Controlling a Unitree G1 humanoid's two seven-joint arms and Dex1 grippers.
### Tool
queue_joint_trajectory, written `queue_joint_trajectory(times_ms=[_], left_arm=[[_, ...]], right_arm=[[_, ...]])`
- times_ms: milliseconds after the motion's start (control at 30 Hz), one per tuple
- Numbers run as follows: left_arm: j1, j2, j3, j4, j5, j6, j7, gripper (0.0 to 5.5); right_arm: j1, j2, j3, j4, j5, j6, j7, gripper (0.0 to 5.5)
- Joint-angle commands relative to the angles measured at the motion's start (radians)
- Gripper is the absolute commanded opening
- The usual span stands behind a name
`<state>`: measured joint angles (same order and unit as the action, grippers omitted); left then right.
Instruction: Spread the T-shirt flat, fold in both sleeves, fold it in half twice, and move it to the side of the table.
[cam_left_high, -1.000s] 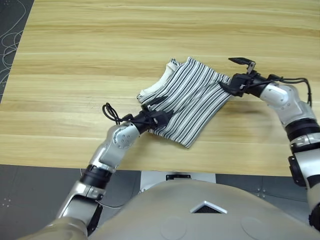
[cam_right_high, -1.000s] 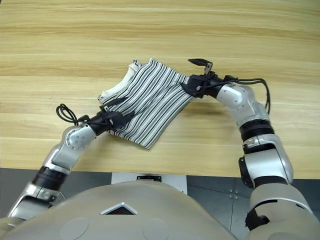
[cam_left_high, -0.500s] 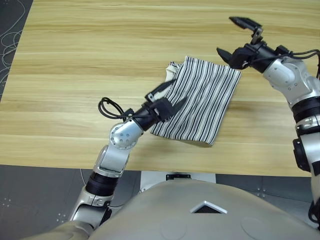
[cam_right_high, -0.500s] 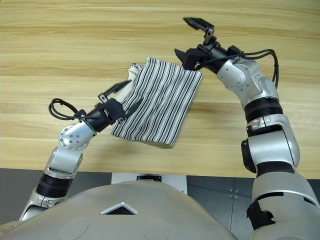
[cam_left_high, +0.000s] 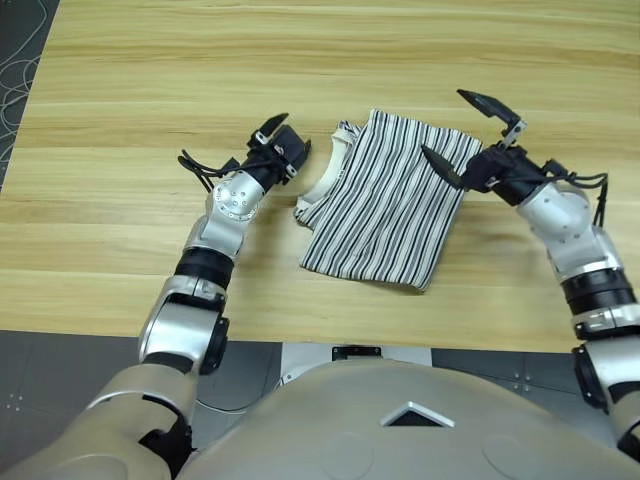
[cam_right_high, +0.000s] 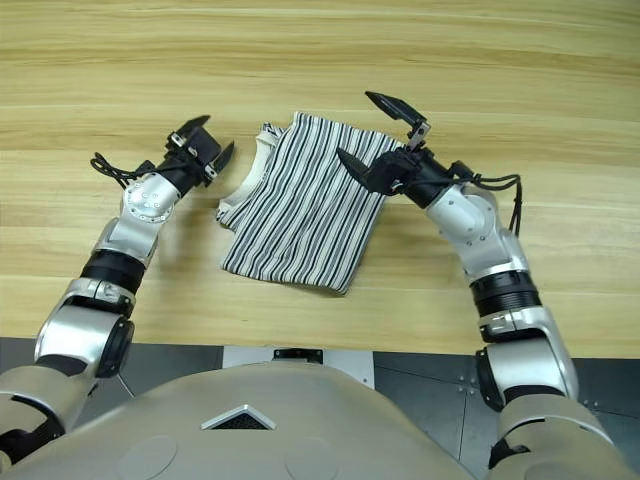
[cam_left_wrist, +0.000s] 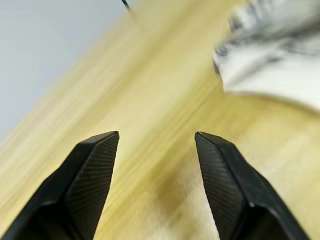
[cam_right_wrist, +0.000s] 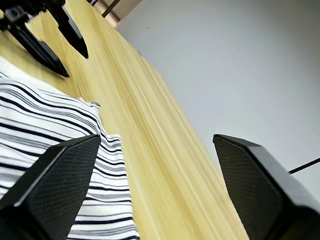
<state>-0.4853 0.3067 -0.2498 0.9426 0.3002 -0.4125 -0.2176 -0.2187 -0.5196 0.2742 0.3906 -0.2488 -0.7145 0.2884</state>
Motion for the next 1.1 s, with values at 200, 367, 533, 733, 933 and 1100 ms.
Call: queue_joint_trajectory(times_ms=[200, 367, 533, 733, 933, 1100], left_arm=[[-0.036, -0.014, -0.040, 0.263, 0.042, -0.093, 0.013, 2.82], [0.030, 0.001, -0.064, 0.169, 0.040, -0.113, -0.046, 2.82], [0.131, 0.067, -0.067, -0.085, 0.021, -0.021, -0.115, 2.82], [0.147, 0.092, -0.057, -0.213, 0.024, 0.084, -0.135, 2.82], [0.125, 0.060, -0.066, -0.199, 0.025, 0.112, -0.118, 2.82], [0.118, 0.054, -0.064, -0.186, 0.021, 0.114, -0.110, 2.82]], right_arm=[[-0.003, 0.068, 0.031, 0.152, -0.062, 0.008, -0.006, 4.16], [-0.069, 0.029, 0.082, 0.309, -0.141, -0.043, 0.039, 4.16], [-0.086, -0.024, 0.115, 0.370, -0.174, -0.096, 0.087, 4.16], [-0.072, -0.116, 0.157, 0.410, -0.140, -0.175, 0.235, 4.16], [-0.080, -0.173, 0.172, 0.489, -0.072, -0.232, 0.361, 4.16], [-0.130, -0.215, 0.209, 0.586, -0.109, -0.333, 0.404, 4.16]])
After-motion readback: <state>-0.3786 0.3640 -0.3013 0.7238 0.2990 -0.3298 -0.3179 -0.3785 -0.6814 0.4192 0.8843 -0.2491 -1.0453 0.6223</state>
